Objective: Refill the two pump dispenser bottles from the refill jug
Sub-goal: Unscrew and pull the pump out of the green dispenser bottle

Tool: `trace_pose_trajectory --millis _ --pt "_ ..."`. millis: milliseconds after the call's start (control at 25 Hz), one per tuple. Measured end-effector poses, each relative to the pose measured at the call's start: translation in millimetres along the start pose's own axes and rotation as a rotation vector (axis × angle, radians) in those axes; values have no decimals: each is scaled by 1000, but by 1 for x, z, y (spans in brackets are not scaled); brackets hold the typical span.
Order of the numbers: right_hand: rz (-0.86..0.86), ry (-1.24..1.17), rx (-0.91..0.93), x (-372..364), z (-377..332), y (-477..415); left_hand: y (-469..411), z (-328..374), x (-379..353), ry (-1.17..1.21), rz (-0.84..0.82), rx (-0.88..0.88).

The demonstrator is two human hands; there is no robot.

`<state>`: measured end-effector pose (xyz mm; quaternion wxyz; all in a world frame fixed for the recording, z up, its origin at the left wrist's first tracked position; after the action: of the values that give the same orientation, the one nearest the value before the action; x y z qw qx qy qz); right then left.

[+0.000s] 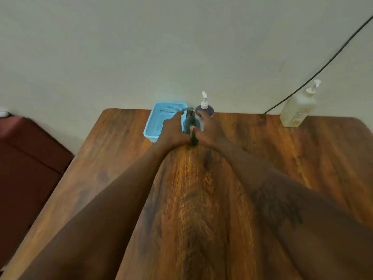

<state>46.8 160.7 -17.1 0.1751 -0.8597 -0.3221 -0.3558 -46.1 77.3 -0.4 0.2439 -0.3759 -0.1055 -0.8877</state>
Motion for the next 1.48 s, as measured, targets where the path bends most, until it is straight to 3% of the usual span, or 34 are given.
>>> trace_pose_trajectory --millis 200,400,640,840,1000,1200,1480 --pt "27 -59 29 -25 14 -6 -2 -25 -21 18 80 -43" --pt "247 -57 28 -11 30 2 2 -40 -36 76 205 -80" --pt "387 -124 145 6 34 35 27 -31 -45 112 273 -181" --pt "433 -290 212 20 30 79 73 -25 -66 254 276 -197" --pt "373 -227 276 30 23 130 126 -20 -73 304 336 -171" --pt "354 -166 249 45 41 184 176 6 -94 296 441 -342" --pt "378 -184 253 40 46 193 189 -11 -117 462 568 -366"
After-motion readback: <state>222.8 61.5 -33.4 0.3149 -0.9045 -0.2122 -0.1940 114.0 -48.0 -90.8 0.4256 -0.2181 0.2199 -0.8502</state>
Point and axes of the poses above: each hand's wrist, its own y-axis away from the middle knuckle, its own x-axis out of the back of the hand, z = x × y, the point moved 9 cm from there along -y, towards the middle knuckle, and after that the axes turned 4 degrees about y, right-handed, at the moved point
